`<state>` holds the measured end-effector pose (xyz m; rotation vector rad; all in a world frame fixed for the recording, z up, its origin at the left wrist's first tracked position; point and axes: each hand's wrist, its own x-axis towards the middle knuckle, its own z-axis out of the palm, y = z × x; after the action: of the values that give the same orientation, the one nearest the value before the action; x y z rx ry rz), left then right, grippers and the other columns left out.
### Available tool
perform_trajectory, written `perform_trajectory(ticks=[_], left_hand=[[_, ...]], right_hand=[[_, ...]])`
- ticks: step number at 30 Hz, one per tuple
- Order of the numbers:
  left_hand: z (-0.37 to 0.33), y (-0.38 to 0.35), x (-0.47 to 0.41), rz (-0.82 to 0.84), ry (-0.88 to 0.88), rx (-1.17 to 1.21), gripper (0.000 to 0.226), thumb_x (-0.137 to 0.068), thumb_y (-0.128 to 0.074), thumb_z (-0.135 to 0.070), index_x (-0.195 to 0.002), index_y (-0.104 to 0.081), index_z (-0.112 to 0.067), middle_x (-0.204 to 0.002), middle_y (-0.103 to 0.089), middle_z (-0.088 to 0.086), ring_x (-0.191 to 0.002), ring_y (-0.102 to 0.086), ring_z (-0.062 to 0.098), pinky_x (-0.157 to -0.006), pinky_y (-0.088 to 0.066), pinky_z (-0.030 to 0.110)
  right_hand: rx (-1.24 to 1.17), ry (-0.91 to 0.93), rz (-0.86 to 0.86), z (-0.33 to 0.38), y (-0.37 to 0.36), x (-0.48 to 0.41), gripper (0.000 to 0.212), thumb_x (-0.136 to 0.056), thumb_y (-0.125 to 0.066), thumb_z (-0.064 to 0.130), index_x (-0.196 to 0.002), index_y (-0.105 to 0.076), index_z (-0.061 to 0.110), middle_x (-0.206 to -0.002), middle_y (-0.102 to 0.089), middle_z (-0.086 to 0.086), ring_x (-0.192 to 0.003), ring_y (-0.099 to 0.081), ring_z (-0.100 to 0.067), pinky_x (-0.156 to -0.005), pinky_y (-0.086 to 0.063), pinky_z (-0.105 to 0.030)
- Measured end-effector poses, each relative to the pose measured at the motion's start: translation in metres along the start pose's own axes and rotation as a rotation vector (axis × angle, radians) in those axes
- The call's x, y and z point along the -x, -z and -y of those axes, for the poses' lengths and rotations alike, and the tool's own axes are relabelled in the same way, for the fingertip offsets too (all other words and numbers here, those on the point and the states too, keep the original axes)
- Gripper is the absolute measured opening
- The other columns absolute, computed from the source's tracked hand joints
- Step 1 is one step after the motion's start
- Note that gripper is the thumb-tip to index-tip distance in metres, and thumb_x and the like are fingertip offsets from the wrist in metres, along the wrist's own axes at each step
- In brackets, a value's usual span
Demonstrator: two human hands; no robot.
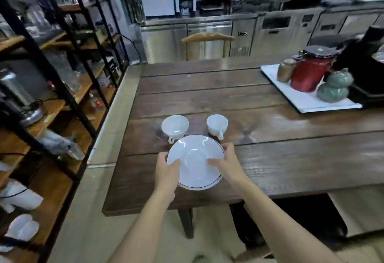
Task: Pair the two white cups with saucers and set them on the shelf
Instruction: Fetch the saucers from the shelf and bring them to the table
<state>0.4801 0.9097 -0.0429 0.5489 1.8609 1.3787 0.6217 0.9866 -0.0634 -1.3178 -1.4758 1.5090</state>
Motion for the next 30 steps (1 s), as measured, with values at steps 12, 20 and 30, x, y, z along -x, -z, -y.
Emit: perform_trajectory(ticks=[12,20,30], left_hand=[[0.005,-0.031,-0.082,0.054,0.318,0.026,0.015,-0.084,-0.053,-0.007,-0.096,-0.061,-0.011,-0.096,-0.064,0.007,-0.088,-0.061,0.027,-0.061,-0.054,0.035],[0.017,-0.044,-0.093,0.015,0.355,0.027,0.024,-0.084,-0.051,-0.002,-0.070,-0.061,-0.018,-0.080,-0.063,0.001,-0.075,-0.058,0.020,-0.072,-0.053,0.040],[0.035,-0.052,-0.095,-0.059,0.222,-0.166,0.035,-0.086,-0.054,-0.006,-0.117,-0.061,-0.020,-0.107,-0.065,-0.002,-0.093,-0.059,0.016,-0.078,-0.050,0.032]], right_hand=[[0.134,-0.159,0.011,-0.040,-0.001,-0.084,0.032,-0.076,-0.056,0.002,-0.100,-0.039,0.014,-0.094,-0.053,0.003,-0.081,-0.053,-0.008,-0.059,-0.041,-0.023],[0.264,-0.117,0.015,-0.053,0.008,-0.091,0.031,-0.078,-0.062,0.008,-0.103,-0.045,0.013,-0.102,-0.056,-0.003,-0.091,-0.055,-0.017,-0.063,-0.041,-0.021],[0.590,-0.118,-0.030,-0.054,0.004,-0.088,0.038,-0.083,-0.062,0.033,-0.108,-0.042,0.013,-0.111,-0.044,-0.003,-0.084,-0.052,-0.022,-0.069,-0.041,-0.035]])
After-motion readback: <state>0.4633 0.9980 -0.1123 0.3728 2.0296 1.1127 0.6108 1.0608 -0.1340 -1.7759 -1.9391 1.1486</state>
